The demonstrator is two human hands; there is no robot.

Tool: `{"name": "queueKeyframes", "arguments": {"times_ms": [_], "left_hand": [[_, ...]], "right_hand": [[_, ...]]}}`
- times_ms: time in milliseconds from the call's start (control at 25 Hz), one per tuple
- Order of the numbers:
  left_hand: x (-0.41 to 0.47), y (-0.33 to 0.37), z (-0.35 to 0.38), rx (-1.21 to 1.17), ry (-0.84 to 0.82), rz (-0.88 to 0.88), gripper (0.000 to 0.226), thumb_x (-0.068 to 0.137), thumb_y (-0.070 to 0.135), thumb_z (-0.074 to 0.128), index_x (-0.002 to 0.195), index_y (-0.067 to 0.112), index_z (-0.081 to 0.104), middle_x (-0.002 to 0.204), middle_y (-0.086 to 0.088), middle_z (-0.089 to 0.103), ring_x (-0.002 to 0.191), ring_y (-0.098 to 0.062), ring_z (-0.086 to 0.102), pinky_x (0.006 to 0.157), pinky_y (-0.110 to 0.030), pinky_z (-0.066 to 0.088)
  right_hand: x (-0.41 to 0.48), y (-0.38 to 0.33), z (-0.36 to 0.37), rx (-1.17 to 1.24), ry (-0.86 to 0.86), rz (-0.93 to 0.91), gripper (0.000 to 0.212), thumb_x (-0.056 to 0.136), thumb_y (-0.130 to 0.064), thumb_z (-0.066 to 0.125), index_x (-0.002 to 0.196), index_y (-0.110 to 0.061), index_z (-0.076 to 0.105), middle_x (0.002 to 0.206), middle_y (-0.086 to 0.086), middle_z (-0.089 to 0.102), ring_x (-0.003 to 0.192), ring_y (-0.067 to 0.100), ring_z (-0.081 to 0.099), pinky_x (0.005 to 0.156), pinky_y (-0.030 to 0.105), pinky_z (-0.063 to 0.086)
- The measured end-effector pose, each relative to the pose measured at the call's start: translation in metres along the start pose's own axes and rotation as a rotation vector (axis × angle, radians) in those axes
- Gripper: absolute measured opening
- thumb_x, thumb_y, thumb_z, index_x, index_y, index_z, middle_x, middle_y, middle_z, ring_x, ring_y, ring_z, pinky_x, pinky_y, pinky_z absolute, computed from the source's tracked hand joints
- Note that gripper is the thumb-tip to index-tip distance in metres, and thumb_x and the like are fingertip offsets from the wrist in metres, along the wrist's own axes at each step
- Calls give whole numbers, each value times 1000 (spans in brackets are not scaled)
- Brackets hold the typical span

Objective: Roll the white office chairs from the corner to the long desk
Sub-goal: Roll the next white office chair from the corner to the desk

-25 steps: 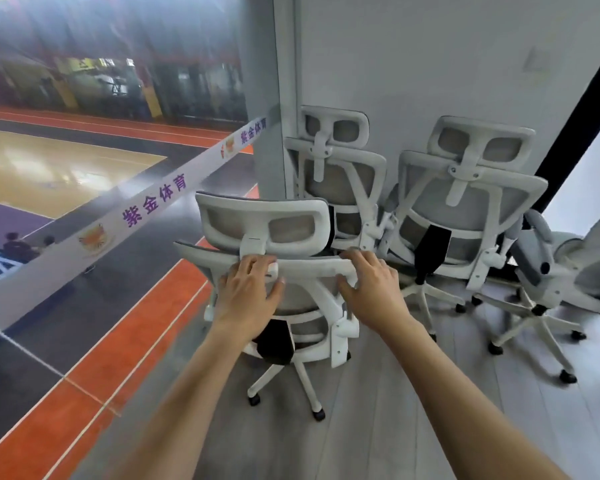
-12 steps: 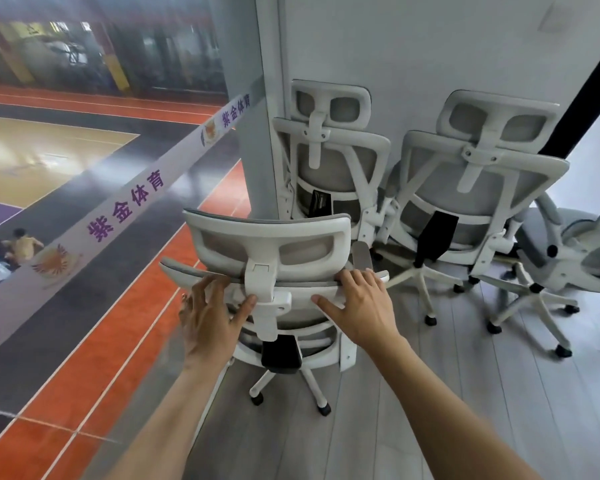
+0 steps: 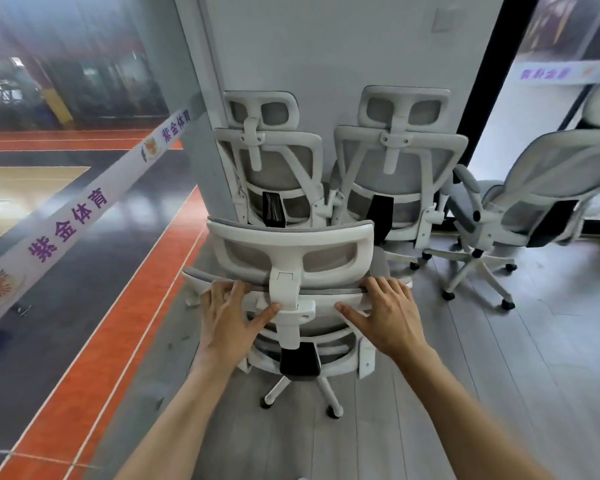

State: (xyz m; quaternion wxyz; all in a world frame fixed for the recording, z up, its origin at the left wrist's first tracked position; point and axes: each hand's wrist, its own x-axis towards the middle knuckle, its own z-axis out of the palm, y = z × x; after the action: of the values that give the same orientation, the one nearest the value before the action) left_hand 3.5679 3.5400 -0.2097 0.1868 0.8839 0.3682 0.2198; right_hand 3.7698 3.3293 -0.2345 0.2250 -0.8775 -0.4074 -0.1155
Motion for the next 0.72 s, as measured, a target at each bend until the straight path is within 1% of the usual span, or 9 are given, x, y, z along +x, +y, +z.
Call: {"name": "queueKeyframes", "arguments": {"times_ms": [120,200,320,400,520,640,720], "left_hand": [[-8,56,18,-25,-79,112,72,64,84,62,109,28,55,121,1,43,121,-23,34,107,-43,36],[-16,92,37,-63,-114,207,78,61,87,62,110,26,54,120,4,43,120,-20,36,106,-43,38],[-31,148,67,-83,-179,332,80,61,91,57,109,27,53,116,6,45,116,-18,38,104,-41,40],[-44,186,82,-97,-233,406,81,61,92,56,111,29,53,114,6,44,117,-18,37,104,-39,39],[-68,243,108,-145,-323,519,84,60,94,53,115,31,54,115,8,42,119,-16,36,106,-37,38],[-92,297,136,-190,-386,638,85,59,96,51,115,31,54,115,7,42,120,-19,36,108,-41,37],[-111,334,154,-232,-441,720,85,59,95,52,115,32,55,115,8,43,120,-19,36,108,-40,36]], "right_hand": [[-42,48,-33,-30,69,105,59,83,-77,54,100,-21,62,96,-7,64,99,20,58,99,38,44],[-74,79,-55,-46,118,188,59,82,-76,56,100,-20,63,96,-6,64,101,20,57,100,38,43],[-124,120,-90,-79,199,321,56,80,-72,58,97,-20,61,97,-5,63,105,21,55,104,35,35],[-161,142,-111,-123,250,397,57,80,-72,58,100,-19,61,101,-4,63,109,21,54,107,37,35],[-218,174,-140,-181,336,520,63,81,-76,58,105,-18,62,108,0,63,114,25,52,107,44,41],[-267,202,-166,-254,383,672,69,78,-80,60,106,-17,62,110,4,63,116,29,52,108,48,40],[-301,217,-183,-308,428,760,71,78,-79,61,106,-15,62,109,5,62,115,32,53,109,48,39]]}}
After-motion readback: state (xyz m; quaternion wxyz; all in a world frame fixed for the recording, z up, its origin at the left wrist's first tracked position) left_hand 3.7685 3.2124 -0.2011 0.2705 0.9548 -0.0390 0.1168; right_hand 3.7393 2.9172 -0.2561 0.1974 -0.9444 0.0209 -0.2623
